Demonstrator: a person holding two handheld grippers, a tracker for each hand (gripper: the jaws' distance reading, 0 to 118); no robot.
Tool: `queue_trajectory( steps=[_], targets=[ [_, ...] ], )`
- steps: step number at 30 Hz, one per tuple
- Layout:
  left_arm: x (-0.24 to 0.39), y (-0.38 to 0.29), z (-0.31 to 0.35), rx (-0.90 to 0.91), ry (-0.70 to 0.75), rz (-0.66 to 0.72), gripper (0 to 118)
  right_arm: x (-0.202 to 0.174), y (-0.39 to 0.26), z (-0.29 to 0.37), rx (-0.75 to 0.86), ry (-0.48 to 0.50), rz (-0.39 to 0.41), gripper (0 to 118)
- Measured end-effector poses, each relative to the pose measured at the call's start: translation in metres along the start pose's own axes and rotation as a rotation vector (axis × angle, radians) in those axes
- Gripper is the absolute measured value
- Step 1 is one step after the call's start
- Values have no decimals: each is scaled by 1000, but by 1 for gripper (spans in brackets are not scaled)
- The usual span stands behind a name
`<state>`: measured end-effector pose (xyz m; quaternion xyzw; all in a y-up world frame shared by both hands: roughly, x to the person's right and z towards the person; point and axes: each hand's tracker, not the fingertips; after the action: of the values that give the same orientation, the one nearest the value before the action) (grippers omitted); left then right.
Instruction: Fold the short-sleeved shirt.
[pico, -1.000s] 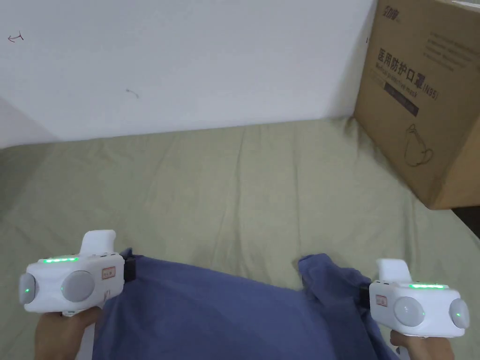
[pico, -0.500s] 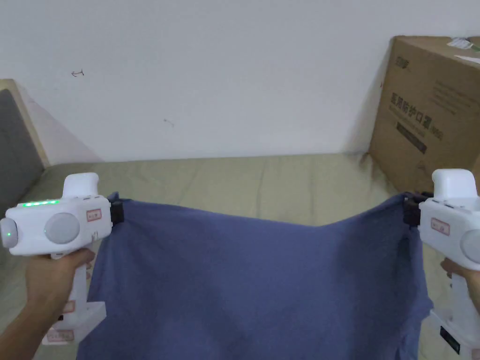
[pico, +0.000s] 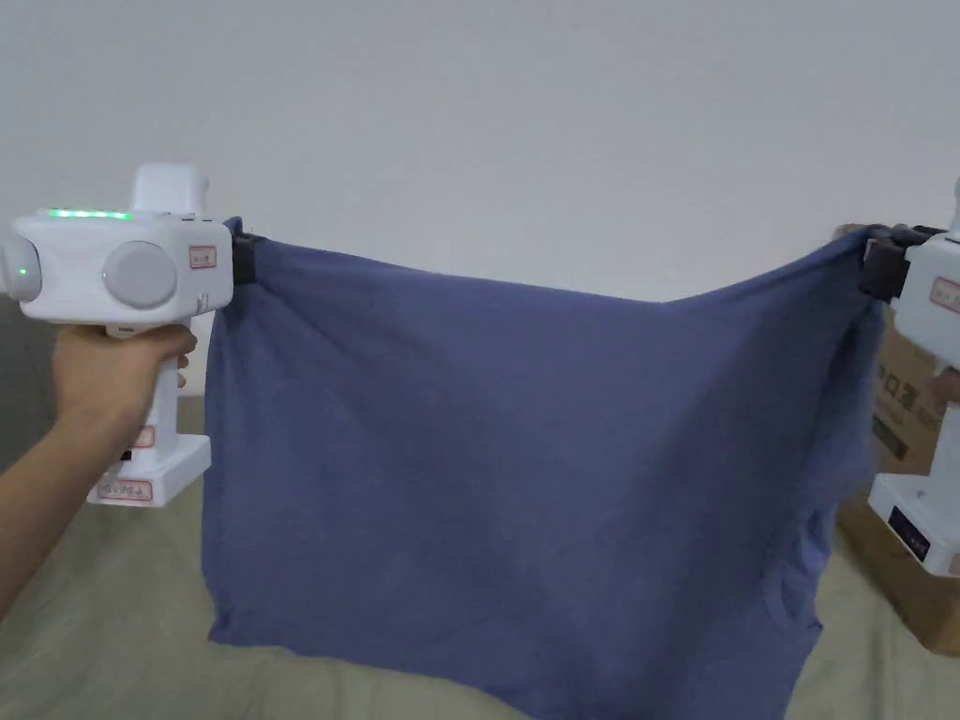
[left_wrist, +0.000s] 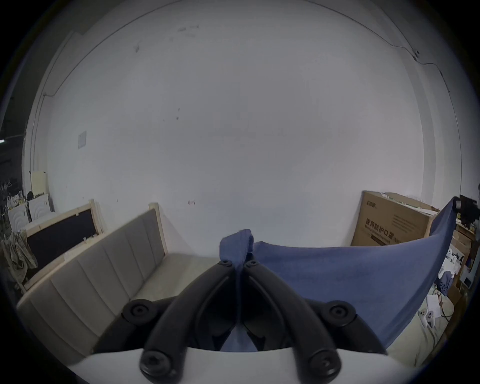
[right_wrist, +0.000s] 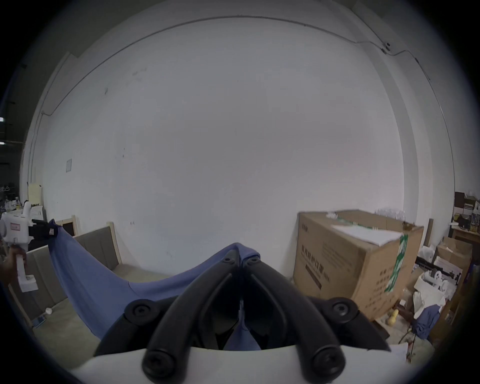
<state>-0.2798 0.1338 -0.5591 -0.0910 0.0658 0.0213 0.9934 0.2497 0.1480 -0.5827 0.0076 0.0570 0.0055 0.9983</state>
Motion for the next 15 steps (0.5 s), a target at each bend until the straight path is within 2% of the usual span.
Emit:
queue_trajectory(
  steps=[8, 15],
  targets=[
    [2, 21, -39, 38, 15, -19, 2, -2, 27, -41, 57, -4, 9, 0],
    [7, -33, -94, -45, 17, -40, 2, 4, -36, -79, -10, -6, 47, 0]
  ],
)
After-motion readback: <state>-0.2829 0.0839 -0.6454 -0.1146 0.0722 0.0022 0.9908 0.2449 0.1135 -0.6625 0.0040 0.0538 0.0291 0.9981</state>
